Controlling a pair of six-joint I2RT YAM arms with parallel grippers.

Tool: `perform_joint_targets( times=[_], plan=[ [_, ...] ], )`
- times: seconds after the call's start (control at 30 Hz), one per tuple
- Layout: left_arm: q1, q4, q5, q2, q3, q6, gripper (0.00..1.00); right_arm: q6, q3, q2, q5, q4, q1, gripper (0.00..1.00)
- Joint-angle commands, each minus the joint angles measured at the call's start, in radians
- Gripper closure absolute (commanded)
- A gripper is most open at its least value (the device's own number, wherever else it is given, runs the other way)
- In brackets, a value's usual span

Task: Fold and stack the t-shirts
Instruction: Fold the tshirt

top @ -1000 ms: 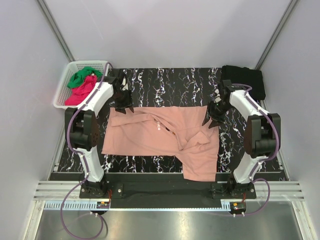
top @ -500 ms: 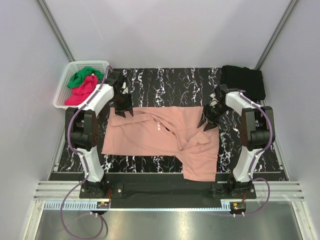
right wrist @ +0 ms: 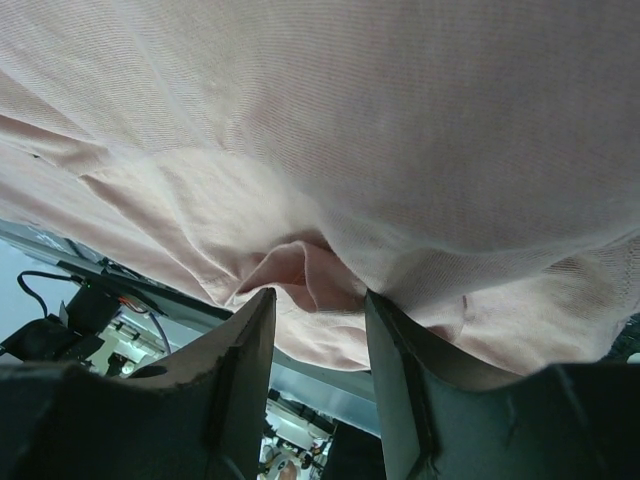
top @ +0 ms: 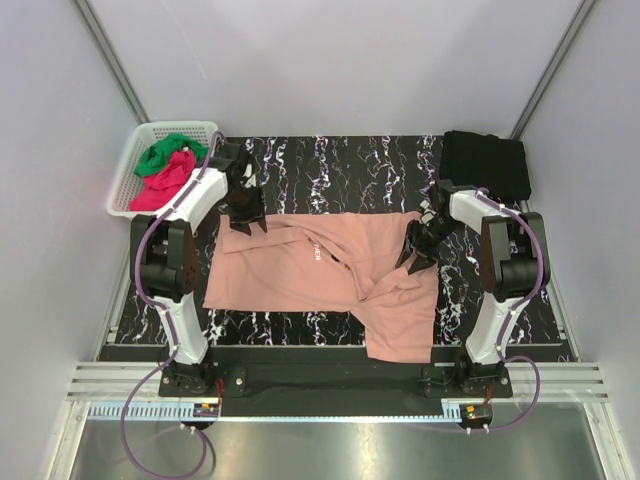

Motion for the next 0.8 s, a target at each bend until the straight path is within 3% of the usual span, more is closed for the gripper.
perform_joint_targets(
  times=[0.0,0.13,0.27,0.47,0.53,0.6,0.77],
  plan=[
    [0.0,0.018,0.004,-0.054,0.018,-0.003,0.5,-0.016,0.012,-0.044,0.015,-0.021,0.001,0.52],
    [0.0,0.018,0.001,-0.056,0.018,0.0,0.5,-0.016,0.015,-0.039,0.002,-0.027,0.001,0.53],
    [0.0,0.02,0.003,-0.051,0.02,0.0,0.5,-0.016,0.0,-0.061,0.0,-0.033,0.002,0.67],
    [0.0,0.026,0.01,-0.046,0.021,-0.006,0.5,-0.014,-0.007,-0.071,0.015,-0.042,0.002,0.66],
    [0.0,0.025,0.009,-0.048,0.018,-0.005,0.5,-0.017,-0.008,-0.058,0.009,-0.042,0.002,0.78],
    [0.0,0.026,0.006,-0.051,0.017,-0.002,0.5,-0.014,-0.007,-0.058,0.009,-0.042,0.004,1.0],
    [0.0,0.026,0.0,-0.051,0.015,0.003,0.5,-0.013,0.013,-0.062,0.025,-0.061,0.004,1.0]
  ],
)
